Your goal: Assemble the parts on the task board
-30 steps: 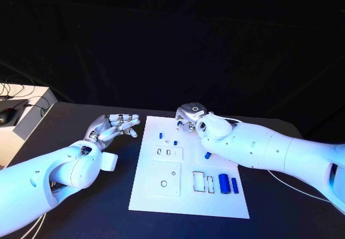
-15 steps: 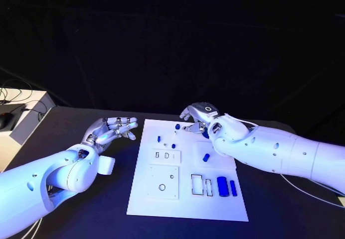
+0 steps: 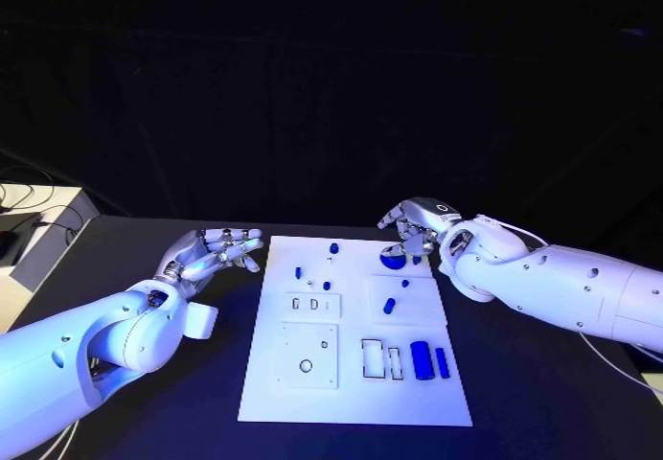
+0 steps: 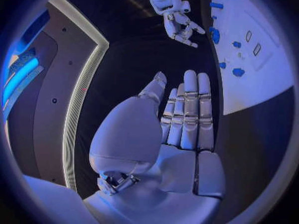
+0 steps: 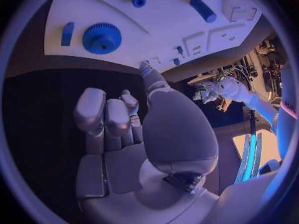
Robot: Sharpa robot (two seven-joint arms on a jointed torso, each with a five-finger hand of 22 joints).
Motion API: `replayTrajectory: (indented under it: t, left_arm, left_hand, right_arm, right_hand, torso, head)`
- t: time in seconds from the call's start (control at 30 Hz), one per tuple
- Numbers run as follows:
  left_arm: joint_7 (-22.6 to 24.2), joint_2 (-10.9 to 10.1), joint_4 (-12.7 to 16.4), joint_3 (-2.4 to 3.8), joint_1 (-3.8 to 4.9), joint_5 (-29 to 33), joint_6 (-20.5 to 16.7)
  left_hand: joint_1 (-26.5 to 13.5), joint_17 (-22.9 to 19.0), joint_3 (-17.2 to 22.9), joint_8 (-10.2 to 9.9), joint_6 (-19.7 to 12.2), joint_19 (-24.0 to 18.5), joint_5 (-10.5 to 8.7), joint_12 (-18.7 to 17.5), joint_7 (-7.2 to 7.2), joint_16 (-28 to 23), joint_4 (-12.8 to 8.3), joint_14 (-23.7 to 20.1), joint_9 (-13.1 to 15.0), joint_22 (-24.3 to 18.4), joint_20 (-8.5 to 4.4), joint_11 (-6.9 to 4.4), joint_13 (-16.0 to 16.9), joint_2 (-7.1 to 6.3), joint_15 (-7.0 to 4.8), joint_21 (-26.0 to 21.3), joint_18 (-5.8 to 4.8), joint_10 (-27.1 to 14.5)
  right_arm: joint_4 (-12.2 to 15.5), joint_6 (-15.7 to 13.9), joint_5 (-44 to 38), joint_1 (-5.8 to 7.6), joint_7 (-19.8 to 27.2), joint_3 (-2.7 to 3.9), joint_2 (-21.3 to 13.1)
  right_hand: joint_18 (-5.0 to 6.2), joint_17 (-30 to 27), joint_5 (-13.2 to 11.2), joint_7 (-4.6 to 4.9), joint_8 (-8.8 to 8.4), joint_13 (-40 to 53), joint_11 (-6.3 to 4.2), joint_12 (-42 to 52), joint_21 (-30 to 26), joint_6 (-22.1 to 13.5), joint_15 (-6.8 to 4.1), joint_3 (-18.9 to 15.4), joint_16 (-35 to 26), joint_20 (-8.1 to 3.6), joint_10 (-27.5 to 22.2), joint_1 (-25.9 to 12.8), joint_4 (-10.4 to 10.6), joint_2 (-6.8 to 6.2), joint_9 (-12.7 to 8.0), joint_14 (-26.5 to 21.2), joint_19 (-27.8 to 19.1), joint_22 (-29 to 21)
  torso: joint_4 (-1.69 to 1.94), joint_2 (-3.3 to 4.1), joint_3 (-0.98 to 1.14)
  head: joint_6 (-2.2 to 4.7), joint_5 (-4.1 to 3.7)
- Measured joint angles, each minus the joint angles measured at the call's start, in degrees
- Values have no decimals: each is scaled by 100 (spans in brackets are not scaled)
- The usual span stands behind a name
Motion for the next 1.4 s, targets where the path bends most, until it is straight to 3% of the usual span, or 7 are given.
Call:
replayTrajectory:
  t: [0.2,0.57,1.4]
  left_arm:
    - [6,7,-7,0,-28,-27,47]
    - [5,5,-22,-1,-43,-103,66]
    - [-18,-6,-65,0,-45,-153,61]
  left_hand:
    - [0,-9,0,0,0,0,0,0,0,0,0,0,0,-9,0,0,0,0,0,0,0,0]
    - [0,-8,0,0,-19,0,0,0,-20,0,-31,0,0,-14,0,-20,0,0,0,0,0,-20]
    - [0,-19,-16,0,-70,23,0,0,31,0,-47,22,0,-47,-22,21,0,0,-21,0,0,-62]
  right_arm:
    - [-183,421,90,3,-20,0,-13]
    - [-630,817,172,-17,-120,2,187]
    - [-907,1237,191,-64,-228,12,359]
  right_hand:
    - [-53,559,294,-6,0,520,49,349,563,125,40,28,247,26,218,-121,-35,41,0,40,15,-1]
    - [-98,784,591,-13,0,583,34,377,740,152,41,67,277,26,321,-186,-75,110,-1,42,14,-1]
    - [-119,898,652,-22,-1,582,-21,344,851,201,21,83,277,35,427,-262,-137,186,8,63,5,-4]
  torso:
    - [7,1,4]
    - [30,14,5]
    - [30,16,10]
  head:
    - [-44,-42]
    - [-85,-83]
    - [-83,-58]
